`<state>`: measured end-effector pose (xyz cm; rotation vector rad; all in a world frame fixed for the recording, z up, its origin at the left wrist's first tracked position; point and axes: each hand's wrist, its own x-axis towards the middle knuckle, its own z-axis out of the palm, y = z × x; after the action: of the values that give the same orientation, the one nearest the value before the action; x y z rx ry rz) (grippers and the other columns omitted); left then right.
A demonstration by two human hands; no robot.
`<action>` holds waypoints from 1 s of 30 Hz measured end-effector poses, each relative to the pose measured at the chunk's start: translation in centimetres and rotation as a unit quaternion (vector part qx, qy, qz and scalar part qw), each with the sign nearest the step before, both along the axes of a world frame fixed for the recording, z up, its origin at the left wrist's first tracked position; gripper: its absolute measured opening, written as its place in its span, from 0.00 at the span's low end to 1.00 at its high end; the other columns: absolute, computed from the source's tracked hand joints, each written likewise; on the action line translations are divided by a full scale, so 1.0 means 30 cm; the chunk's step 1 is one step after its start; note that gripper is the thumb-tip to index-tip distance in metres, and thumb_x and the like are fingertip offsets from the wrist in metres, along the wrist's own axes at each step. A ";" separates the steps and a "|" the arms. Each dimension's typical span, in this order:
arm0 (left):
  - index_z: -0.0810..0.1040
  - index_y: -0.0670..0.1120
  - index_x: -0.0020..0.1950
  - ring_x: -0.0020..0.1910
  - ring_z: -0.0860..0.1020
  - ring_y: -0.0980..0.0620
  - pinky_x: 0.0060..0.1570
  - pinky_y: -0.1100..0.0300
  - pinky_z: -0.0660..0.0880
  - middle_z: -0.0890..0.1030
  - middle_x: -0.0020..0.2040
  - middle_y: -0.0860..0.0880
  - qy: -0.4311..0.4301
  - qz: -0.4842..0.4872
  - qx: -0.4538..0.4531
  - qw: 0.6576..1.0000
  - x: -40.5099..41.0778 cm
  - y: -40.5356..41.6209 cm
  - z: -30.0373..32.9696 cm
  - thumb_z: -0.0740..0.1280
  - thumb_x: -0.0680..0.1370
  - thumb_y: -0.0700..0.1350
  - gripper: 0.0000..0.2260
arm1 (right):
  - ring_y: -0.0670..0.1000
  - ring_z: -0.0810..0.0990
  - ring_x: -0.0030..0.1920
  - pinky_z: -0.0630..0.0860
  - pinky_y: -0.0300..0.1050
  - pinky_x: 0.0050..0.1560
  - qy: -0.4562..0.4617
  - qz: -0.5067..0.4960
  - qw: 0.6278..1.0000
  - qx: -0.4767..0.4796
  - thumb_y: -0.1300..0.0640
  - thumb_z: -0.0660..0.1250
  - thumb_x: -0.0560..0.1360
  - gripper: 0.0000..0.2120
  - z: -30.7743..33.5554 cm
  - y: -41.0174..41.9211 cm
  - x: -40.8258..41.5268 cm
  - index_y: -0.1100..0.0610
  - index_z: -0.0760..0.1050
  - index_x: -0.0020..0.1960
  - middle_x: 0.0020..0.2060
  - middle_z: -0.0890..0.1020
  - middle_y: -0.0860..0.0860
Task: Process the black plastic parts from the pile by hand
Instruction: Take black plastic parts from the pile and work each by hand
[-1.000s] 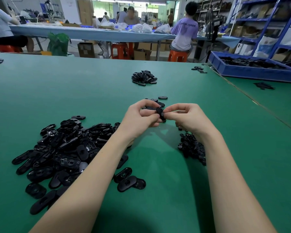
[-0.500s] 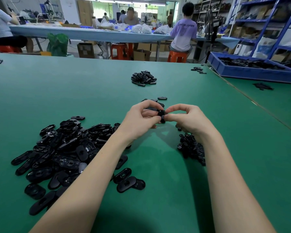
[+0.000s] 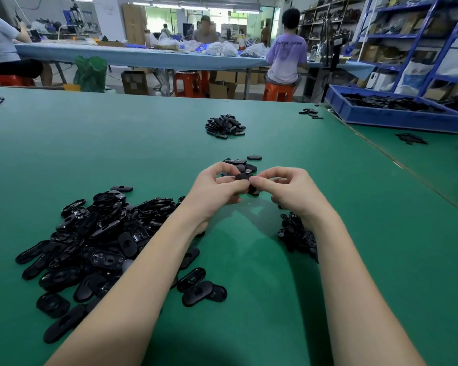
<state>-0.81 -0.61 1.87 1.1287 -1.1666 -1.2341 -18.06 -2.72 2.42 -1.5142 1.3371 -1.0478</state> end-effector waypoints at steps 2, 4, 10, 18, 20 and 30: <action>0.78 0.47 0.50 0.39 0.81 0.54 0.44 0.63 0.80 0.86 0.41 0.47 -0.021 0.002 -0.006 1.000 0.002 -0.003 -0.004 0.71 0.75 0.34 0.09 | 0.39 0.70 0.24 0.67 0.28 0.28 -0.005 0.007 1.000 -0.008 0.51 0.78 0.73 0.08 0.003 0.002 0.004 0.55 0.84 0.45 0.34 0.82 0.48; 0.81 0.46 0.50 0.39 0.81 0.53 0.46 0.63 0.80 0.85 0.40 0.46 -0.012 -0.004 -0.011 1.000 0.000 -0.002 -0.003 0.71 0.75 0.32 0.10 | 0.38 0.70 0.24 0.66 0.28 0.27 -0.011 0.018 1.000 -0.011 0.55 0.77 0.74 0.05 0.008 0.003 0.006 0.55 0.83 0.45 0.34 0.81 0.49; 0.82 0.44 0.48 0.38 0.83 0.54 0.46 0.66 0.80 0.86 0.39 0.47 -0.024 -0.001 -0.013 1.000 -0.005 0.001 -0.007 0.72 0.75 0.33 0.07 | 0.39 0.71 0.24 0.65 0.28 0.27 0.029 0.002 0.999 -0.019 0.58 0.77 0.72 0.04 0.002 -0.007 0.006 0.57 0.84 0.45 0.37 0.83 0.52; 0.84 0.45 0.49 0.41 0.85 0.54 0.48 0.65 0.80 0.87 0.42 0.47 -0.045 0.004 -0.017 0.999 0.008 -0.004 -0.012 0.73 0.75 0.34 0.07 | 0.40 0.70 0.26 0.66 0.32 0.29 0.027 0.002 0.999 -0.024 0.55 0.78 0.71 0.05 -0.018 -0.014 0.006 0.54 0.82 0.41 0.31 0.78 0.45; 0.84 0.46 0.48 0.42 0.85 0.54 0.48 0.65 0.80 0.87 0.42 0.47 -0.047 0.003 -0.015 0.999 0.008 -0.005 -0.014 0.74 0.75 0.35 0.07 | 0.39 0.70 0.25 0.65 0.30 0.28 0.029 0.004 0.999 -0.027 0.55 0.78 0.71 0.06 -0.018 -0.013 0.005 0.54 0.82 0.40 0.29 0.77 0.44; 0.83 0.47 0.47 0.40 0.85 0.56 0.43 0.69 0.78 0.87 0.39 0.49 -0.085 0.004 -0.026 0.996 0.006 -0.008 -0.010 0.73 0.76 0.35 0.07 | 0.41 0.70 0.26 0.65 0.31 0.28 0.027 -0.014 0.999 -0.045 0.57 0.78 0.70 0.08 -0.026 -0.008 0.025 0.53 0.79 0.37 0.28 0.77 0.43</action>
<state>-0.63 -0.86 1.58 1.2160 -1.3125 -1.1126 -17.31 -2.97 1.65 -1.6050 1.3673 -1.1054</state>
